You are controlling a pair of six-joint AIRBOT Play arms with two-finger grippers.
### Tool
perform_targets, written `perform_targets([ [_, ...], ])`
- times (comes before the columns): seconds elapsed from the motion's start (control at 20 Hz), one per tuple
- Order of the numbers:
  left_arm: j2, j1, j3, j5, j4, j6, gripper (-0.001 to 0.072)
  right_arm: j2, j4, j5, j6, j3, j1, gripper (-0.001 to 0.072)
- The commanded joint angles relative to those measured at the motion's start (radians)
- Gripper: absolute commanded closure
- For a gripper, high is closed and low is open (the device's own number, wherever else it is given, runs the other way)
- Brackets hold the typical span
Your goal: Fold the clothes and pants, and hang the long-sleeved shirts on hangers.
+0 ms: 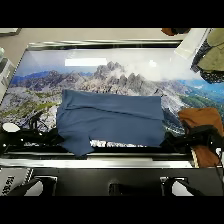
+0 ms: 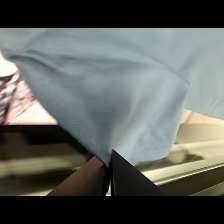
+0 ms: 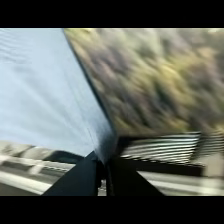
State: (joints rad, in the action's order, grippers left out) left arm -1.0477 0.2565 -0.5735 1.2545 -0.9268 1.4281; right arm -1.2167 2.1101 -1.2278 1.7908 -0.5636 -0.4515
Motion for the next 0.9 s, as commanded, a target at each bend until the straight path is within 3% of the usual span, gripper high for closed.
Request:
perform_targets([
  [0.0,0.107,0.0,-0.1,0.173,-0.22,0.106,0.0693,0.146,-0.126,-0.142,-0.103,0.0,0.0,0.0682],
  [0.15,0.207,-0.01,-0.142,0.288,-0.237,0.09,0.0693,0.319,-0.211,-0.199,-0.174,0.0,0.0,0.0682],
  [0.3,0.186,-0.072,-0.177,0.216,-0.234,0.086,0.0693,0.365,-0.134,-0.171,-0.179,-0.025,0.0,0.0681],
  [0.5,0.011,-0.148,-0.306,0.086,-0.233,0.072,0.0693,0.214,0.014,-0.101,-0.074,-0.173,0.002,0.0681],
  [0.85,-0.418,-0.154,-0.676,0.084,-0.222,-0.016,0.0692,-0.166,0.071,-0.051,-0.021,-0.504,0.051,0.068],
])
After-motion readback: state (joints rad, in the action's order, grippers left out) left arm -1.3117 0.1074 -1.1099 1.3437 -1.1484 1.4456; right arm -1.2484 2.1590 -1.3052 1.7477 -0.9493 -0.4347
